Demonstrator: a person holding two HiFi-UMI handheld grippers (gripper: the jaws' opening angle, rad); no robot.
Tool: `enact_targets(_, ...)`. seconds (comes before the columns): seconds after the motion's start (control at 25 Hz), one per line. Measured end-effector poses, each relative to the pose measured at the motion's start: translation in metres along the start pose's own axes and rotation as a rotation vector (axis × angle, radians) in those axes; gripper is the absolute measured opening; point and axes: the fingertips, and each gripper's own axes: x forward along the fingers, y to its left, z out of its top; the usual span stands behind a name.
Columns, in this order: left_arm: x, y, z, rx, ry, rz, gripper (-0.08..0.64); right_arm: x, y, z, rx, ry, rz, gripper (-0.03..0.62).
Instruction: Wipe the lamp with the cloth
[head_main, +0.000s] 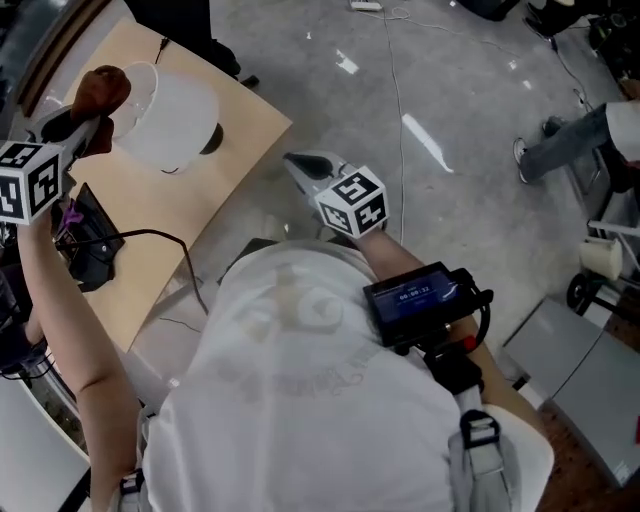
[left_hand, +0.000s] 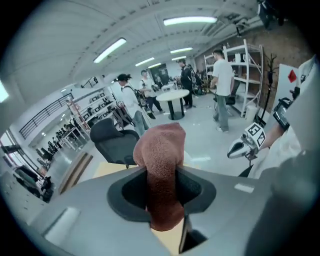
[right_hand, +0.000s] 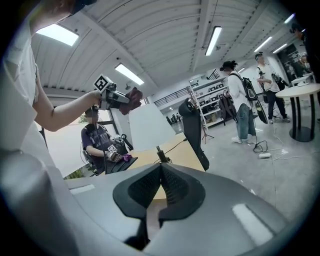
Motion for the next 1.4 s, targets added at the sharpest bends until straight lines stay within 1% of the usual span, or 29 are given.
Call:
enact_targets(0.08, -0.007, -0.008, 0.000, -0.055, -0.090, 0.031, 0.121, -0.003, -0.001, 0.001, -0.016, 0.002, 0.021, 0.014)
enact_targets(0.12, -0.012, -0.011, -0.001, -0.072, -0.126, 0.063, 0.121, -0.004, -0.002, 0.000, -0.026, 0.007, 0.039, 0.014)
enact_targets(0.2, -0.025, -0.017, -0.005, -0.104, -0.191, 0.154, 0.121, -0.004, -0.003, -0.003, -0.042, 0.018, 0.087, 0.014)
enact_targets(0.28, -0.037, -0.025, -0.014, -0.172, -0.271, 0.218, 0.121, -0.005, -0.002, -0.005, -0.051, 0.024, 0.124, 0.014)
enact_targets(0.36, -0.047, -0.040, -0.024, -0.255, -0.360, 0.226, 0.121, -0.009, 0.003, -0.005, -0.053, 0.027, 0.142, 0.014)
enact_targets(0.4, -0.050, -0.048, -0.032, -0.295, -0.390, 0.223, 0.121, -0.011, 0.008, -0.005, -0.055, 0.027, 0.149, 0.014)
enact_targets(0.48, -0.056, -0.062, -0.051, -0.368, -0.413, 0.240, 0.121, -0.013, 0.017, -0.003, -0.065, 0.028, 0.165, 0.014)
enact_targets(0.56, -0.059, -0.072, -0.070, -0.428, -0.425, 0.279, 0.121, -0.012, 0.024, 0.002, -0.079, 0.022, 0.182, 0.014)
enact_targets(0.64, -0.064, -0.077, -0.086, -0.463, -0.466, 0.320, 0.121, -0.007, 0.033, 0.009, -0.099, 0.009, 0.193, 0.014)
enact_targets(0.72, -0.070, -0.080, -0.109, -0.479, -0.510, 0.369, 0.121, -0.002, 0.046, 0.016, -0.124, -0.007, 0.199, 0.014)
enact_targets(0.8, -0.073, -0.083, -0.140, -0.503, -0.521, 0.411, 0.121, 0.000, 0.062, 0.021, -0.146, -0.023, 0.198, 0.014)
enact_targets(0.84, -0.071, -0.086, -0.155, -0.527, -0.519, 0.415, 0.121, 0.000, 0.068, 0.024, -0.153, -0.031, 0.195, 0.014)
enact_targets(0.92, -0.060, -0.096, -0.175, -0.583, -0.515, 0.393, 0.121, -0.002, 0.072, 0.031, -0.161, -0.045, 0.179, 0.014)
enact_targets(1.0, -0.047, -0.112, -0.183, -0.605, -0.516, 0.348, 0.120, -0.006, 0.072, 0.036, -0.163, -0.055, 0.159, 0.014)
enact_targets(1.16, -0.040, -0.149, -0.196, -0.580, -0.549, 0.218, 0.117, -0.010, 0.097, 0.028, -0.169, -0.058, 0.129, 0.014)
enact_targets(1.28, -0.037, -0.174, -0.206, -0.534, -0.560, 0.115, 0.115, -0.010, 0.125, 0.021, -0.175, -0.067, 0.122, 0.014)
enact_targets(1.4, -0.040, -0.187, -0.214, -0.501, -0.577, 0.051, 0.115, -0.011, 0.148, 0.019, -0.177, -0.092, 0.109, 0.014)
